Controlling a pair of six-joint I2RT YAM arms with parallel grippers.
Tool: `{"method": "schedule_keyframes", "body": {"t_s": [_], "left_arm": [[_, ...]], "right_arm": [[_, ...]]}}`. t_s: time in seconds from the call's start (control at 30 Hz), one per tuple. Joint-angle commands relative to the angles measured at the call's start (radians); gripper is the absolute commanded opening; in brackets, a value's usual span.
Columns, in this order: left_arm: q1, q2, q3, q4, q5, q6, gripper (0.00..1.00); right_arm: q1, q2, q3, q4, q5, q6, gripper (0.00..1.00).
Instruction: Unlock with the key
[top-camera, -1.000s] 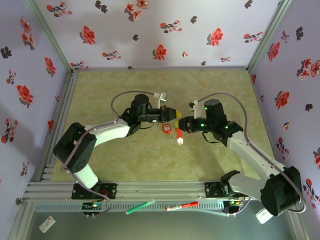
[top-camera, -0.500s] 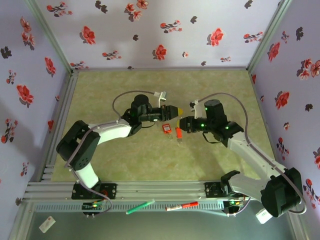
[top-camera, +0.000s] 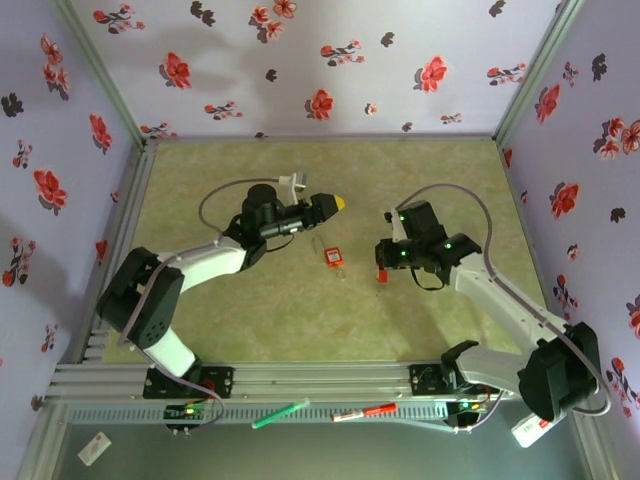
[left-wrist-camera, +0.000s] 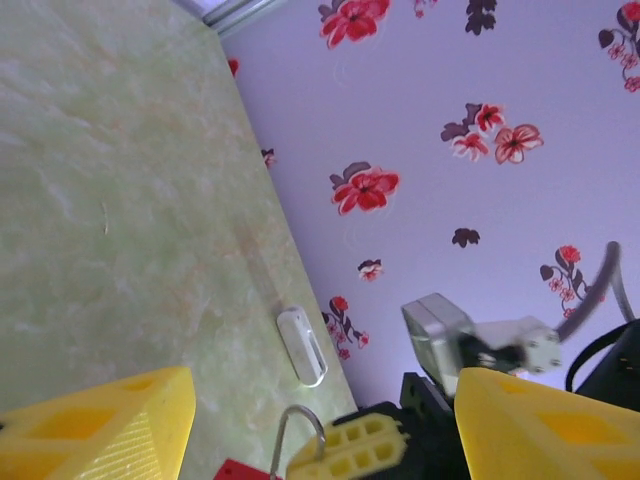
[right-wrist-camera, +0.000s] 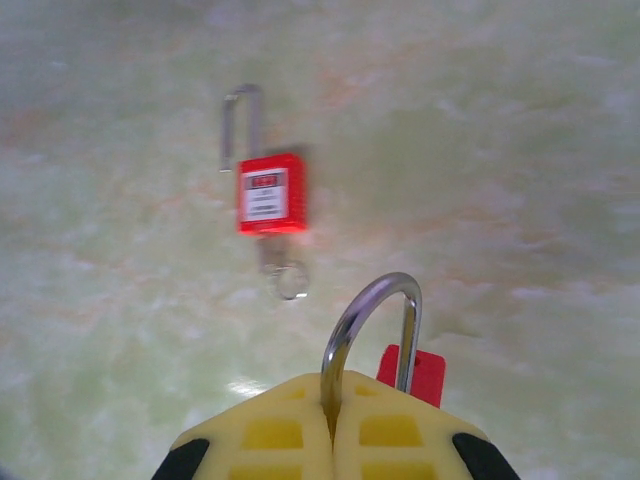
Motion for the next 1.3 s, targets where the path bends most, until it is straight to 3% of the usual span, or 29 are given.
{"method": "schedule_keyframes", "body": {"t_s": [0.0,0.3,0.77,0.97,1.27], "left_arm": [[0.043,-0.095,-0.038,-0.041,-0.042,0.032,0.70],[0.145,-0.301,-0.088,-0.278,-0.054,0.142,0.70],[0.257,-0.483,-0.225,-0.378,-0.048,0.149,0.69],[0.279,-0.511,-0.254,-0.396,-0.043,0.142,0.69],[0.295,-0.552,-0.264,-0.446,-0.041,0.158,0.69]], "right_arm": [[0.010,0.049,0.083,-0.120,0.238,-0.024,0.00],[0.041,0.268,0.253,-0.306,0.538,-0.031,0.00],[0.177,0.754,0.522,-0.462,0.961,0.032,0.00],[0.264,0.967,0.640,-0.493,0.981,0.096,0.00],[0.315,1.025,0.663,-0.449,0.873,0.161,0.00]]}}
